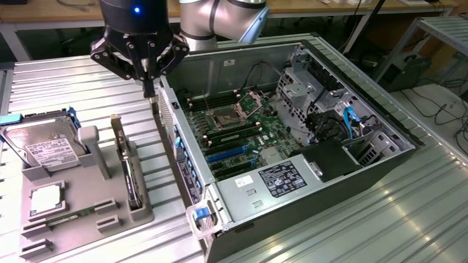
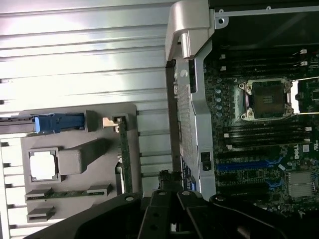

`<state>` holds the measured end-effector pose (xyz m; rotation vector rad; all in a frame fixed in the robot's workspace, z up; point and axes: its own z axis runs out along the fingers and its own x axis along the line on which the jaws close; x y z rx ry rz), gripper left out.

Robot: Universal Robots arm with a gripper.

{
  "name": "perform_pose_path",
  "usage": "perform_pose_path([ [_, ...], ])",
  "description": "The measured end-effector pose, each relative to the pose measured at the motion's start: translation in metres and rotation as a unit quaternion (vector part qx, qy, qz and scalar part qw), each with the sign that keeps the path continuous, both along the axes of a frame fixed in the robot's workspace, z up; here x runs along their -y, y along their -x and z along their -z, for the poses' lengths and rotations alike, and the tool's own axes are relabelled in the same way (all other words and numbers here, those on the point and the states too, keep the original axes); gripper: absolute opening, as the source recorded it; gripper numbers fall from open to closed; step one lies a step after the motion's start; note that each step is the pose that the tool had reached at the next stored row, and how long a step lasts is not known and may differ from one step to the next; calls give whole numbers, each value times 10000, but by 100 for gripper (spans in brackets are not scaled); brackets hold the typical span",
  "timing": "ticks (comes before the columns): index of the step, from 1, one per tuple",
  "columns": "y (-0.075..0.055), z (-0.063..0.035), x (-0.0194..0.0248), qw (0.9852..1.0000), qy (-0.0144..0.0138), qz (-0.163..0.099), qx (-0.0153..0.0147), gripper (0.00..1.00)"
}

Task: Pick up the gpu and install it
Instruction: 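Reach for the gpu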

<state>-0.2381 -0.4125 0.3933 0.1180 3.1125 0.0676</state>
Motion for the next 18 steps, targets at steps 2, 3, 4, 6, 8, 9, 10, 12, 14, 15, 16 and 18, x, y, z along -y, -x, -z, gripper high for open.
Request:
perform_pose_path([
  [2,42,0,14,10000,0,0,0,11],
  [3,60,0,20,10000,0,0,0,11],
  [4,86,0,28,10000,0,0,0,11],
  [6,144,0,46,10000,0,0,0,11],
  [8,186,0,61,10000,0,0,0,11],
  [9,206,0,68,10000,0,0,0,11],
  [10,226,1,77,10000,-1,0,0,11],
  [12,260,0,104,10000,0,-1,0,11],
  [14,297,0,135,10000,0,-1,0,11],
  [15,316,0,147,10000,0,0,0,11],
  [16,334,0,156,10000,0,0,0,11],
  [18,391,0,178,10000,0,-1,0,11],
])
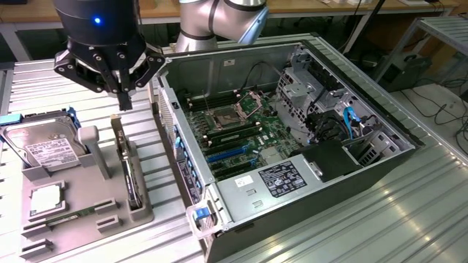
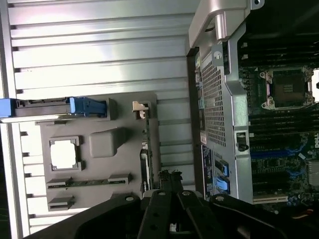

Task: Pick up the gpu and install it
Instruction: 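Reach for the gpu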

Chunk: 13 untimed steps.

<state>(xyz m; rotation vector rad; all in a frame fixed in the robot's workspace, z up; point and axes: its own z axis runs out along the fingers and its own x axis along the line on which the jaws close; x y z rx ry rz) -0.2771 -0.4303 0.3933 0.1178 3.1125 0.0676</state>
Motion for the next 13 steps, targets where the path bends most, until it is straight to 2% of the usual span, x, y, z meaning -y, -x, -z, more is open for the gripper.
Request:
perform_pose_path([
  [13,305,1,55,10000,-1,-1,0,11],
])
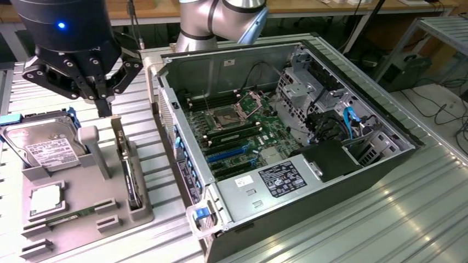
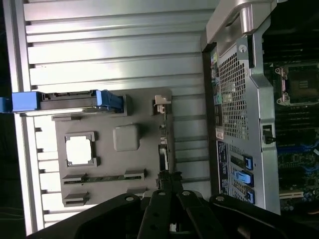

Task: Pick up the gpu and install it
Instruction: 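Reach for the gpu, then pick up the gpu and move the gpu toward the slot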

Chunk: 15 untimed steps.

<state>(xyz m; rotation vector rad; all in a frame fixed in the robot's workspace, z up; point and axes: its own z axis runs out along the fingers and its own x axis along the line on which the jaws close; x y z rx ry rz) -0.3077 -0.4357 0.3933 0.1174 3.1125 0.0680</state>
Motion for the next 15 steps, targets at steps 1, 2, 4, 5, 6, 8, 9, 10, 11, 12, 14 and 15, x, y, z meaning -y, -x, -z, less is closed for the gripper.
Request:
perform_pose_path([
  [1,27,0,5,10000,0,0,0,11],
  [2,48,0,8,10000,0,0,0,11],
  [4,69,-1,13,10000,0,0,0,11],
  [5,69,-1,13,10000,0,-1,0,11],
  [6,69,0,13,10000,0,0,0,11],
  [8,69,0,13,10000,0,-1,0,11],
  [9,69,0,13,10000,0,0,0,11],
  [10,69,-1,13,10000,0,0,0,11],
  [11,69,0,13,10000,0,0,0,11],
  [12,69,-1,13,10000,0,0,0,11],
  [14,69,0,13,10000,0,0,0,11],
  [15,69,0,13,10000,0,0,0,11],
])
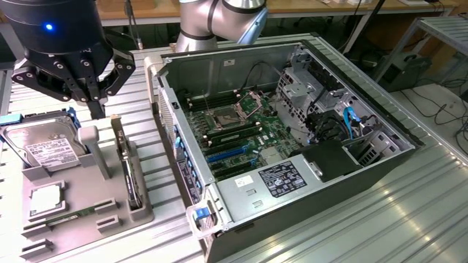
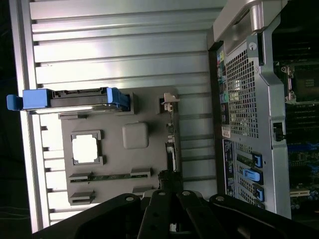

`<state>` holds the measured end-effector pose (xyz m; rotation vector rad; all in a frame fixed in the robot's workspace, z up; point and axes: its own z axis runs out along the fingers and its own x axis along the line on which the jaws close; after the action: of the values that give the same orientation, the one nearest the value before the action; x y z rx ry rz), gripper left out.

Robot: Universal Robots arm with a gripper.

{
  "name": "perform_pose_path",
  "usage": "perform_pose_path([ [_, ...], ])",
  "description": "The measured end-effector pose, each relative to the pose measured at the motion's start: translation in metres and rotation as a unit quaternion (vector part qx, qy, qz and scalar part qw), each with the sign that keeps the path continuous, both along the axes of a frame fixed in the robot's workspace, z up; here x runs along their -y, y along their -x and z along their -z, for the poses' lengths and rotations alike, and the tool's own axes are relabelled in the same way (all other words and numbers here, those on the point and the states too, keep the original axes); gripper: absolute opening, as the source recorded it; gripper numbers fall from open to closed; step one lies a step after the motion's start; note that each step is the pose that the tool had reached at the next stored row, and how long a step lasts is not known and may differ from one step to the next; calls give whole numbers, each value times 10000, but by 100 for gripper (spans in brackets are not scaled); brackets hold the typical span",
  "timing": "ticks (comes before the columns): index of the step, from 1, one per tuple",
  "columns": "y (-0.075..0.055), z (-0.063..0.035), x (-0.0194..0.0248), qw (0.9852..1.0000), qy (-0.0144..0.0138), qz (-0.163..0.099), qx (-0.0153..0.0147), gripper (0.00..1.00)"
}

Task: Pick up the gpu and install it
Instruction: 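Pick up the gpu and move the gpu toward the slot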

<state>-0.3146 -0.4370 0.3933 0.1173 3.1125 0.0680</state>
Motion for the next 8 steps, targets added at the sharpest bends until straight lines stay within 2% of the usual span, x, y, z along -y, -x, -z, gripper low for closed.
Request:
perform_pose_path([
  [3,0,0,0,10000,0,0,0,11],
  [4,0,0,0,10000,0,0,0,17],
  [5,0,0,0,10000,0,0,0,17],
  [8,0,0,0,10000,0,0,0,36],
])
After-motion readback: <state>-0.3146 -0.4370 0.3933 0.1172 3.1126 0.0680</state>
